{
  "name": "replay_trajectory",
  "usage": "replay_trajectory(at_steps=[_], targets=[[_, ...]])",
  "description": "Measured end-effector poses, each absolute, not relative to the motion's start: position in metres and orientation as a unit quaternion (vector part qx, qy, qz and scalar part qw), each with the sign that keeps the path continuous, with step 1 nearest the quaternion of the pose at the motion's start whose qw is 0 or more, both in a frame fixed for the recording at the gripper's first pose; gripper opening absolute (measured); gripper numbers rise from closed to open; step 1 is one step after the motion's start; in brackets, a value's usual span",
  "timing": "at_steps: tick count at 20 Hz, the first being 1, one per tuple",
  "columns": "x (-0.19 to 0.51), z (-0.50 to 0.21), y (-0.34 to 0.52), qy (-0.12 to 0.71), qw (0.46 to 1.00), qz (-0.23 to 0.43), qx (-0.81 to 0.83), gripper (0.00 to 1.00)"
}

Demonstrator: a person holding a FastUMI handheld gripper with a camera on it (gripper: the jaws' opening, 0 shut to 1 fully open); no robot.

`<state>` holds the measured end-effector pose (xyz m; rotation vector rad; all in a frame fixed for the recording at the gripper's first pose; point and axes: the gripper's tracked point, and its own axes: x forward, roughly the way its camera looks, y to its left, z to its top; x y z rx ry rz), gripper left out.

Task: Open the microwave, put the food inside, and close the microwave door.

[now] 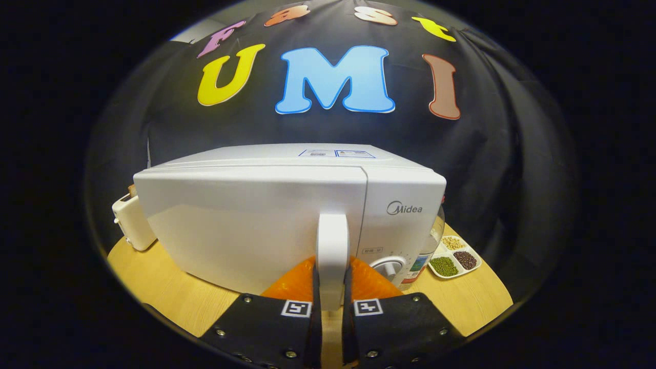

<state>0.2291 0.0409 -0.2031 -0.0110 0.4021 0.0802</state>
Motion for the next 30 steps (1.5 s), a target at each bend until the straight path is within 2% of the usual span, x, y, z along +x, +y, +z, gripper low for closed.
replay_trajectory(at_steps=[1,2,5,6,11,19,23,24,25,28,30], targets=[[0.227,-0.202,0.04,0.204,0.978,0.033,-0.007,0.15],[0.228,-0.203,0.041,0.206,0.978,0.029,-0.004,0.08],[0.225,-0.202,0.042,0.211,0.977,0.033,-0.009,0.08],[0.225,-0.203,0.041,0.213,0.976,0.033,-0.023,0.03],[0.195,-0.202,0.044,0.211,0.976,0.032,-0.048,0.03],[0.131,-0.198,0.06,0.254,0.965,0.058,-0.026,0.02],[0.103,-0.196,0.072,0.263,0.962,0.064,-0.016,0.05],[0.096,-0.197,0.075,0.266,0.962,0.064,-0.014,0.1],[0.09,-0.196,0.078,0.269,0.961,0.063,-0.01,0.1],[0.068,-0.195,0.091,0.271,0.96,0.066,-0.008,0.2],[0.054,-0.194,0.099,0.265,0.961,0.069,-0.024,0.22]])
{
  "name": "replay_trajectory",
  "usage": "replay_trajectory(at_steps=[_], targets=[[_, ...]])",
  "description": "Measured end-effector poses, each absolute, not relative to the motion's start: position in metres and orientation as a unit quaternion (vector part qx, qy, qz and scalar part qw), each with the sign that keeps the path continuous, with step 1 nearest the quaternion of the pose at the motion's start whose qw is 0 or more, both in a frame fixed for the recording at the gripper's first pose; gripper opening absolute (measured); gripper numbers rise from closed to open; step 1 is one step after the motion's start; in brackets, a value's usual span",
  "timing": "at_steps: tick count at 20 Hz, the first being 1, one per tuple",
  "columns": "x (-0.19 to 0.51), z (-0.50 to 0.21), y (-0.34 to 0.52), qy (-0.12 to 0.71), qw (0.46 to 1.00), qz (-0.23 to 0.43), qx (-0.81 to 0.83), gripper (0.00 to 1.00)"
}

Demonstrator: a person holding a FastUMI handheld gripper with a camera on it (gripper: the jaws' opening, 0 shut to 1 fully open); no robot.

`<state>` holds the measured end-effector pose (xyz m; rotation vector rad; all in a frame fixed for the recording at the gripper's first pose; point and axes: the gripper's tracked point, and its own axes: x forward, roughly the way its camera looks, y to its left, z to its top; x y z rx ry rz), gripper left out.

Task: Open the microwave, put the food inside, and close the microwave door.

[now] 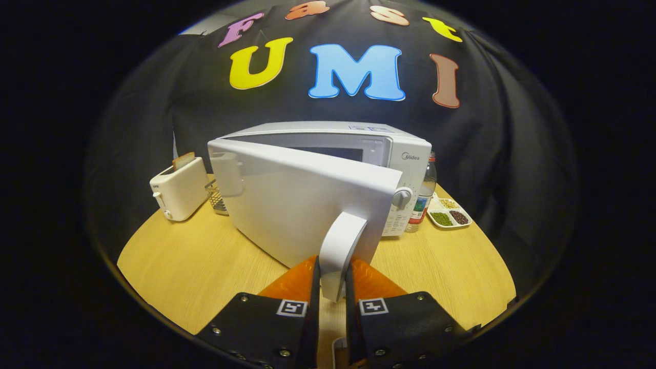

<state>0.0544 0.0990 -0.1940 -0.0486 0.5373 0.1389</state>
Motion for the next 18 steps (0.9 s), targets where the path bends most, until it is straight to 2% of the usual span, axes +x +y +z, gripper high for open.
replay_trajectory(at_steps=[1,4,6,10,15,18], targets=[[0.048,-0.192,0.104,0.262,0.962,0.075,-0.028,0.24],[0.032,-0.193,0.126,0.253,0.963,0.086,-0.032,0.52],[0.021,-0.195,0.137,0.249,0.964,0.087,-0.028,0.58],[-0.005,-0.207,0.161,0.262,0.96,0.095,0.002,0.64],[-0.035,-0.218,0.188,0.274,0.954,0.12,0.001,0.64],[-0.048,-0.218,0.205,0.272,0.952,0.138,-0.008,0.69]])
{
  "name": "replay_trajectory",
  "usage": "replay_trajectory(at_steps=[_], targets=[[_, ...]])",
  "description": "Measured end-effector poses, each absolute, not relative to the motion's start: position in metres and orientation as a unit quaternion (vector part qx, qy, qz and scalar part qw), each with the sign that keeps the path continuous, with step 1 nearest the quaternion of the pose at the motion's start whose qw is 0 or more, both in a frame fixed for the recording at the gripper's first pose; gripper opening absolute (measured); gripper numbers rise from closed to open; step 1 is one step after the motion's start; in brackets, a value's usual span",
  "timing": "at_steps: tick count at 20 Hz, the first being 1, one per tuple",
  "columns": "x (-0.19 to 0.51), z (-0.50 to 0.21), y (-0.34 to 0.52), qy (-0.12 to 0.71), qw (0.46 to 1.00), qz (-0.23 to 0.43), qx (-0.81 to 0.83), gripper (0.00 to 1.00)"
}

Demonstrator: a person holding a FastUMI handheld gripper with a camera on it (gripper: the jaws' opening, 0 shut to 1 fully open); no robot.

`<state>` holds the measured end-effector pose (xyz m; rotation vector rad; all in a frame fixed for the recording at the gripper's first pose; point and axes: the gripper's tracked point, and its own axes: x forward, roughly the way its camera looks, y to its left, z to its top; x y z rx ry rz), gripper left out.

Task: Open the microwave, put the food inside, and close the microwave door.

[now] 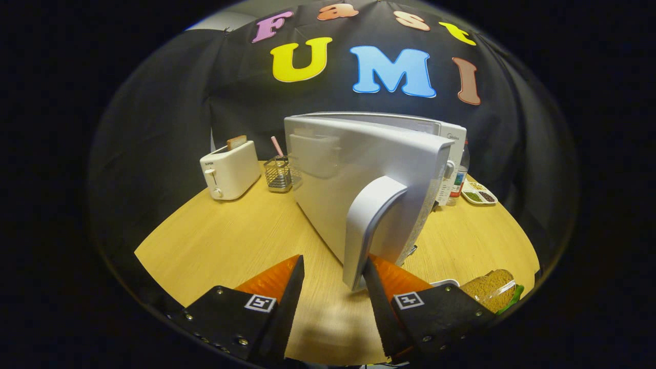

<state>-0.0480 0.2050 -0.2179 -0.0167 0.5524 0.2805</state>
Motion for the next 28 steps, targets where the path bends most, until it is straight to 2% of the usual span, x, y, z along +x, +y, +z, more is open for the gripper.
replay_trajectory(at_steps=[8,14,21,22,23,28], targets=[[-0.094,-0.215,0.274,0.282,0.931,0.232,-0.023,0.69],[-0.143,-0.2,0.317,0.284,0.889,0.358,-0.013,0.69],[-0.165,-0.115,0.296,0.236,0.866,0.439,0.032,0.74],[-0.162,-0.103,0.289,0.225,0.868,0.44,0.033,0.86],[-0.159,-0.092,0.276,0.215,0.871,0.44,0.032,0.92],[-0.14,-0.065,0.224,0.197,0.879,0.429,0.069,0.94]])
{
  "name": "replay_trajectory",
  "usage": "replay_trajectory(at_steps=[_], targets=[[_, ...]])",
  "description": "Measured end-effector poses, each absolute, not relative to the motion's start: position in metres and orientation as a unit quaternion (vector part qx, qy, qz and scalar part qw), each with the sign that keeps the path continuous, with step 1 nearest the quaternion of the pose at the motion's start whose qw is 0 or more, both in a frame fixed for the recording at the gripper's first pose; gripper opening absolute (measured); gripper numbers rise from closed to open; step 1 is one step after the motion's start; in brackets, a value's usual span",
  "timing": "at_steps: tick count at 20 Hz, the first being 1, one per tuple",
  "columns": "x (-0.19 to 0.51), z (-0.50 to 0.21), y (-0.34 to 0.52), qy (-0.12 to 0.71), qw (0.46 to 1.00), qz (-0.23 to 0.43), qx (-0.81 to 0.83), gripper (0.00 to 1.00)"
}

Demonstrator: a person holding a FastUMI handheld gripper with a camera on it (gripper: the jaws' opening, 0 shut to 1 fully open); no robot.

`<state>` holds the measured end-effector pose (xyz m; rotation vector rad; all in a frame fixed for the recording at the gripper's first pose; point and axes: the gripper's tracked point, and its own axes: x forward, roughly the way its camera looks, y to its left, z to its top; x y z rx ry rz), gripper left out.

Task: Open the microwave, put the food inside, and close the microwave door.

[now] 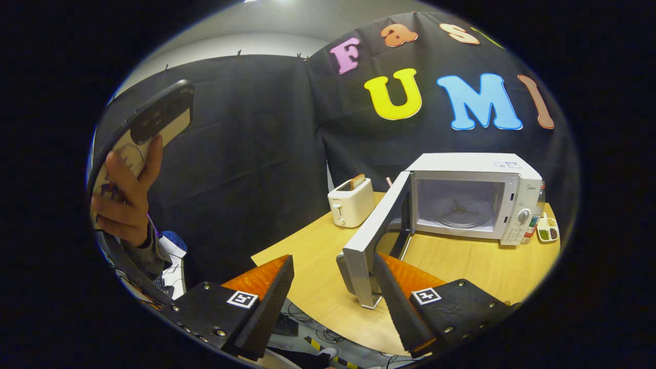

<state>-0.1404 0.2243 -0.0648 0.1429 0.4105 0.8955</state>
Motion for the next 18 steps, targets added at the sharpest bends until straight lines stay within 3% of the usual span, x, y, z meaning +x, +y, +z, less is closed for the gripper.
replay_trajectory(at_steps=[11,18], targets=[[-0.061,-0.114,0.051,0.263,0.912,0.299,0.098,0.94],[-0.061,-0.172,0.0,0.336,0.892,0.281,0.112,0.94]])
